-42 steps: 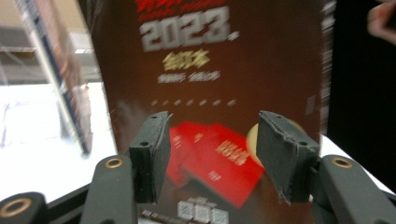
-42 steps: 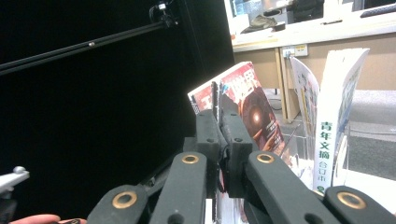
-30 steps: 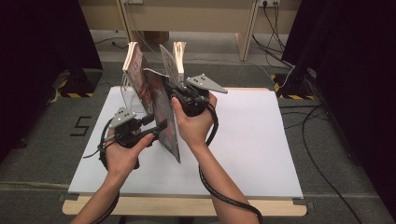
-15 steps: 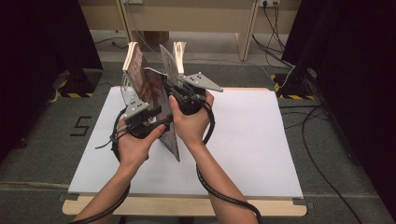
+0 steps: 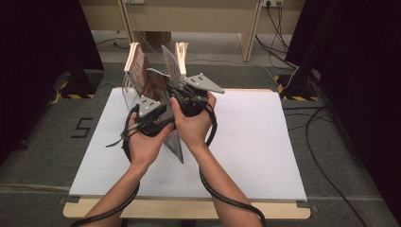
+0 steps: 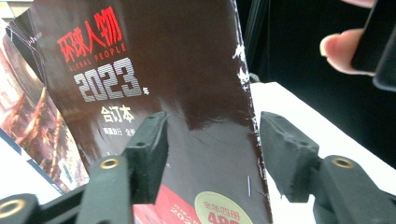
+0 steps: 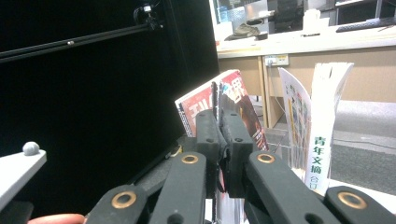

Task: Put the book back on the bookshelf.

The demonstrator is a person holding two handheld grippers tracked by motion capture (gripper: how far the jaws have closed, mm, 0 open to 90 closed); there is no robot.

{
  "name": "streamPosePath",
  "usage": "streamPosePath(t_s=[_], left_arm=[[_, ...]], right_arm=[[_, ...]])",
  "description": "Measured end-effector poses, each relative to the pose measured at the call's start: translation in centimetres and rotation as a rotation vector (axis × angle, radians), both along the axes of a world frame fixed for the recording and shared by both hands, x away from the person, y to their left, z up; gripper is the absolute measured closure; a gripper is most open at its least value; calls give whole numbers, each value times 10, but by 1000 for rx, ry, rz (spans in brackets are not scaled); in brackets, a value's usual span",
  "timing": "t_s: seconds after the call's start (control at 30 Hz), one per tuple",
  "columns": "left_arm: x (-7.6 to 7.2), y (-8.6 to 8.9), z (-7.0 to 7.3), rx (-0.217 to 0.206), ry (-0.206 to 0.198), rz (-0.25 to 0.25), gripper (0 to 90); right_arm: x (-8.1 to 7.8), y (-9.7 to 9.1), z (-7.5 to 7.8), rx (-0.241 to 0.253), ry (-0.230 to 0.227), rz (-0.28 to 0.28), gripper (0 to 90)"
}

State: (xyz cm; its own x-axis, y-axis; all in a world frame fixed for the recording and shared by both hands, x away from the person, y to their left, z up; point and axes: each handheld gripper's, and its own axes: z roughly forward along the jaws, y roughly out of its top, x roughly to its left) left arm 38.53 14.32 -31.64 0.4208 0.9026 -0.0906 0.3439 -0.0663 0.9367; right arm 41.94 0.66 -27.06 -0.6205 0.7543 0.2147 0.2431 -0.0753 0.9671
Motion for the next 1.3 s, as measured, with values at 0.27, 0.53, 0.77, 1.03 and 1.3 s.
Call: streamPosePath(t_s=[0.27, 0.53, 0.77, 1.03, 1.3], left_arm=[[-9, 3, -4, -25, 7, 13, 610], [-21, 13, -5, -12, 6, 29, 727], [-22, 31, 0, 1, 33, 19, 841], [-19, 66, 0, -28, 24, 13, 868], [-26, 91, -1, -24, -14, -19, 869]], right_arm=[[-1, 5, 1, -13, 6, 33, 871], [-5, 11, -1, -21, 13, 72, 850], [-6, 17, 0, -49, -9, 73, 782], [-13, 6, 5, -12, -76, 101, 653], [-9, -47, 0, -4, -41, 26, 650]])
